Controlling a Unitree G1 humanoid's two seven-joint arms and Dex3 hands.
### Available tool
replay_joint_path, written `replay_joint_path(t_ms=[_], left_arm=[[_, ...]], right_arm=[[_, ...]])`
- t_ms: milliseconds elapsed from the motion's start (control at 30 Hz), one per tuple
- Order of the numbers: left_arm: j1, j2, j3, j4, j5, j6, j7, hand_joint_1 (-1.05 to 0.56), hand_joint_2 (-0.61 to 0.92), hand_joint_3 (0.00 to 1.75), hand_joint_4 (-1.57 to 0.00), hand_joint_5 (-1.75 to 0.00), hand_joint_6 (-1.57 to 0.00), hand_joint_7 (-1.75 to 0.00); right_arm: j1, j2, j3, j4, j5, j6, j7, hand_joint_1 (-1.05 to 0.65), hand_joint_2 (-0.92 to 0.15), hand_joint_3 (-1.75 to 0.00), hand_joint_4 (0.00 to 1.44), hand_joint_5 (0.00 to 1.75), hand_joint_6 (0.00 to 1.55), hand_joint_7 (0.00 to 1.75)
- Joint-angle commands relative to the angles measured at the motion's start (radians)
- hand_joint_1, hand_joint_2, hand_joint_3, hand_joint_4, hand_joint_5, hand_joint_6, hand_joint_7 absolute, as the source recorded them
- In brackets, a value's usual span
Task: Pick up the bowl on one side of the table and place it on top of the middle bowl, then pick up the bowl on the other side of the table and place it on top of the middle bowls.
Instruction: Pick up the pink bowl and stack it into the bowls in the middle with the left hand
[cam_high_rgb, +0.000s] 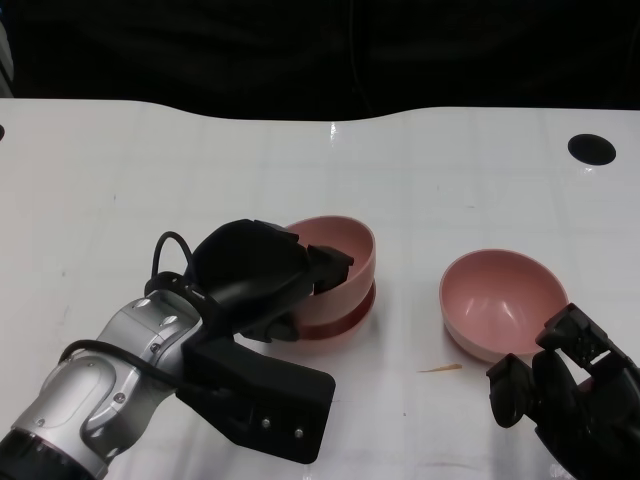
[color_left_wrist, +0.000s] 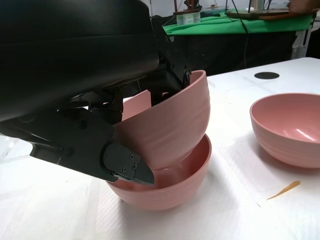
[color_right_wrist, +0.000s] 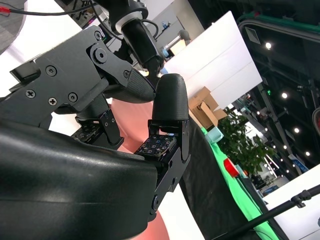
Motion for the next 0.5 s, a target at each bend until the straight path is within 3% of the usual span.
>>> replay_joint_path(t_ms=[33,200,300,400,467,500], left_arm=[[0.005,0.008,-0.007,0.004,0.008,0.013,-0.02,-0.13,0.92,0.04,-0.76,-1.46,-0.92,-0.73],[0.004,0.006,-0.012,0.007,0.008,0.02,-0.028,-0.15,0.92,0.07,-0.82,-1.27,-1.05,-0.34],[0.003,0.005,-0.012,0.016,0.0,0.012,-0.022,-0.14,0.92,0.06,-0.86,-1.17,-1.09,-0.21],[0.002,0.005,-0.009,0.022,-0.005,0.008,-0.019,-0.14,0.92,0.07,-0.78,-1.39,-1.14,-0.23],[0.0,0.006,-0.011,0.026,-0.001,0.007,-0.017,-0.14,0.92,0.06,-0.71,-1.55,-1.08,-0.4],[-0.001,0.006,-0.012,0.027,0.002,0.006,-0.015,-0.14,0.92,0.06,-0.71,-1.51,-1.04,-0.49]], right_arm=[[0.003,-0.011,-0.008,-0.002,0.007,-0.007,0.0,-0.04,-0.53,-1.15,0.8,1.75,0.83,1.35],[0.002,-0.014,-0.008,-0.002,0.004,-0.005,-0.002,-0.04,-0.53,-1.15,0.8,1.75,0.83,1.36],[0.0,-0.011,-0.01,0.006,0.007,-0.014,0.008,-0.04,-0.53,-1.15,0.8,1.75,0.83,1.35],[0.003,-0.008,-0.007,-0.003,0.002,-0.013,-0.002,-0.04,-0.53,-1.16,0.8,1.75,0.83,1.35],[0.003,-0.01,-0.009,-0.004,0.008,-0.005,-0.002,-0.04,-0.53,-1.16,0.8,1.75,0.83,1.36],[0.002,-0.011,-0.01,-0.004,0.012,-0.001,-0.002,-0.04,-0.53,-1.16,0.8,1.75,0.83,1.36]])
